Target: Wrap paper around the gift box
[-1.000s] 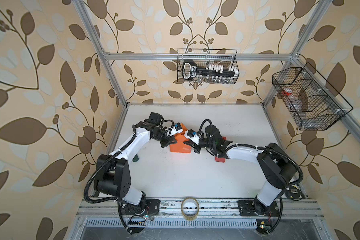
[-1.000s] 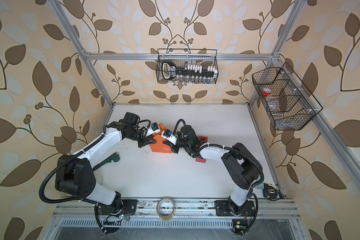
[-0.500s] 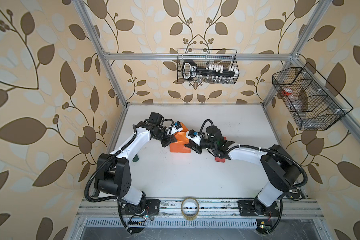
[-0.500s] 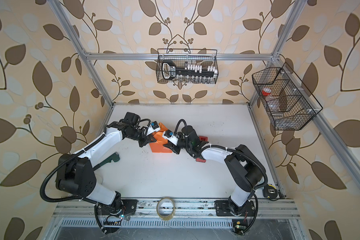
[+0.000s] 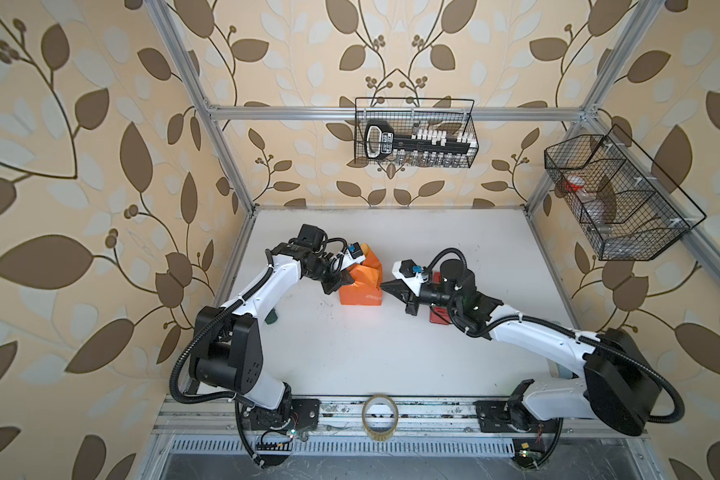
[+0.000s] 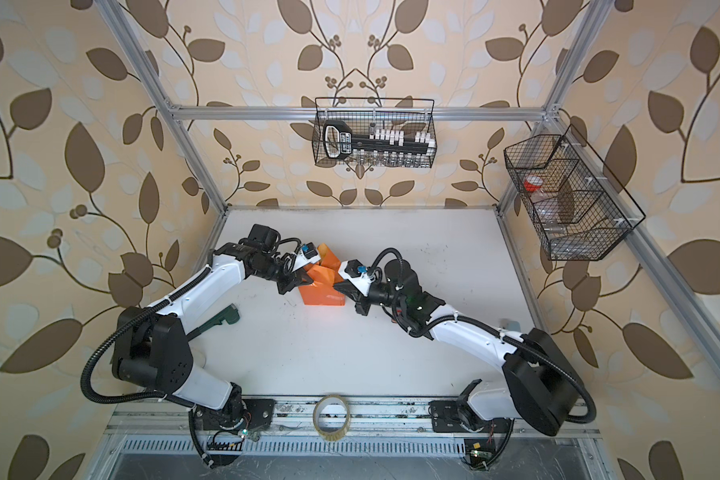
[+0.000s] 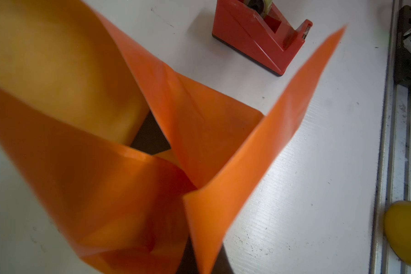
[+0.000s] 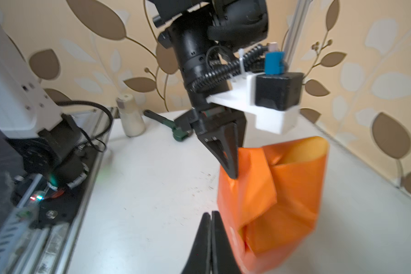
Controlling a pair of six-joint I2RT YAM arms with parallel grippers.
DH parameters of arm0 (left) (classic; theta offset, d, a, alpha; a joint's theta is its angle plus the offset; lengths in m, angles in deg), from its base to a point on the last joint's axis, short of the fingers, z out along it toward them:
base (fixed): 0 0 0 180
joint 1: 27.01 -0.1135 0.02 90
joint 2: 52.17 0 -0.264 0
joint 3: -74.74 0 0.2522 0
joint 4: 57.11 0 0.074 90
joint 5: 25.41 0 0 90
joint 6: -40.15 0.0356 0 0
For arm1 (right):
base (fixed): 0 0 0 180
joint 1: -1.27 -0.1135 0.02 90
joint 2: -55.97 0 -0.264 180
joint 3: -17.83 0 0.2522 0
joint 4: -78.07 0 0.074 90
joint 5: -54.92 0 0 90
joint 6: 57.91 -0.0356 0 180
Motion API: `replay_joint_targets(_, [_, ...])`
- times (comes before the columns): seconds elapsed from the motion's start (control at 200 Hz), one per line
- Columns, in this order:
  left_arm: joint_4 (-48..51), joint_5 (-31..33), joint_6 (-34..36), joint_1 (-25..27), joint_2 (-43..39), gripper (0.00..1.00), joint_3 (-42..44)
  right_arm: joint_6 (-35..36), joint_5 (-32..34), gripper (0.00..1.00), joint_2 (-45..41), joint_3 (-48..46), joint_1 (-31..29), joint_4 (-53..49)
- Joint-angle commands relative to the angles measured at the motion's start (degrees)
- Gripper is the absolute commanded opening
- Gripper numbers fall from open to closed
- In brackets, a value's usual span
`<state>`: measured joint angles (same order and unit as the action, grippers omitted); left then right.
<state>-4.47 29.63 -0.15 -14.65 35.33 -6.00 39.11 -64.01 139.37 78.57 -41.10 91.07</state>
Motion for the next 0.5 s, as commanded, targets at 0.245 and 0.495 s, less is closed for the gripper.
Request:
replay_joint_targets(0.245, [0.9,-0.6,1.1,0.2,0.7,0.0,-0.8,-1.2,0.8,0.02,15.2,8.3,-0.7,4.9])
replay_joint_targets(0.495, [1.1,-0.9,2.0,0.3,0.6,0.0,-0.5,-2.7,1.6,0.01,19.0,9.5,2.8,5.2])
